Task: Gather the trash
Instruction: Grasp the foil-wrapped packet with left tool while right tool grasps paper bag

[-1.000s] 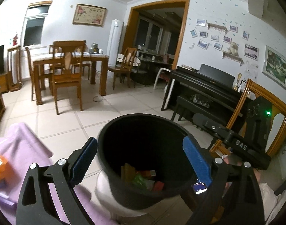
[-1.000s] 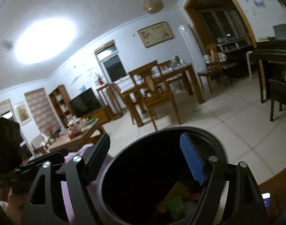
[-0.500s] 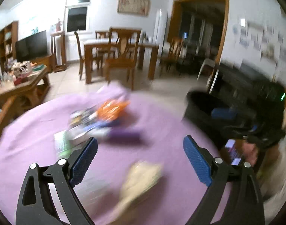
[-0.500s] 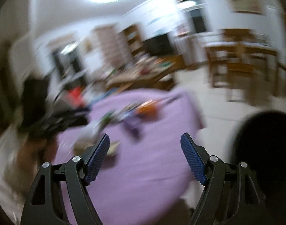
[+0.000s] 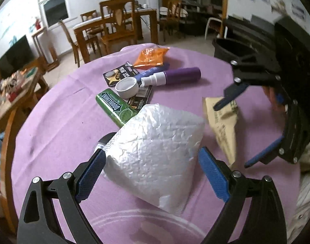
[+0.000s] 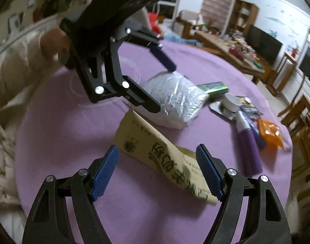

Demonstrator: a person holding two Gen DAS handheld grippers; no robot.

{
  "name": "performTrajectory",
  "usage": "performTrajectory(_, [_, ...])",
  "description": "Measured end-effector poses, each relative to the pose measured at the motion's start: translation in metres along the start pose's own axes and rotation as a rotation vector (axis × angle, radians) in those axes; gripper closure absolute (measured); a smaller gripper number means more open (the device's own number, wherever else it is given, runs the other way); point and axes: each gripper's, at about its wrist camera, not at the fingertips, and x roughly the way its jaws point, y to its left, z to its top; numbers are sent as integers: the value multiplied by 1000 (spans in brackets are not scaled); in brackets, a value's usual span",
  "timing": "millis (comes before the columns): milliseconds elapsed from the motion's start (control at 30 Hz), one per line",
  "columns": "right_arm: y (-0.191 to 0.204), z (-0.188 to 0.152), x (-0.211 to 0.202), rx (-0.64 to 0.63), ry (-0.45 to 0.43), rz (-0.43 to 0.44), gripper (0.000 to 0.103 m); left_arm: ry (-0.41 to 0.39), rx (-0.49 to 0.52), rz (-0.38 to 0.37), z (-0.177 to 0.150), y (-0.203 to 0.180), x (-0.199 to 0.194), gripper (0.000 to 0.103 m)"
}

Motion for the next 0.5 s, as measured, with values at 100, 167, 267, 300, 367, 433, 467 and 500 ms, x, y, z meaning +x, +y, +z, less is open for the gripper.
performTrajectory(100, [-9, -1, 8, 12, 24, 26, 30, 0, 39, 9, 2, -1, 2, 11])
performTrajectory(167, [-9, -2, 10, 28, 18, 44, 37, -1, 61, 32, 3, -2, 2, 11])
performTrajectory(267, [-15, -2, 4, 70, 3, 41, 50, 6, 93, 46, 4, -3, 3, 11])
performTrajectory(300, [-17, -4, -3, 101, -12, 54, 64, 9, 98, 44, 4, -2, 3, 11])
performTrajectory(367, [-27, -8, -14, 175, -35, 78, 73, 15, 109, 44, 6, -1, 4, 11])
performTrajectory(433, [-35, -14, -22, 239, -45, 80, 82, 14, 129, 38, 7, -4, 4, 11])
performTrajectory(467, [-39, -19, -24, 273, -53, 98, 82, 10, 151, 42, 9, -6, 3, 11])
performTrajectory(500, [-41, -23, -27, 295, -61, 106, 82, 9, 178, 46, 10, -10, 3, 11])
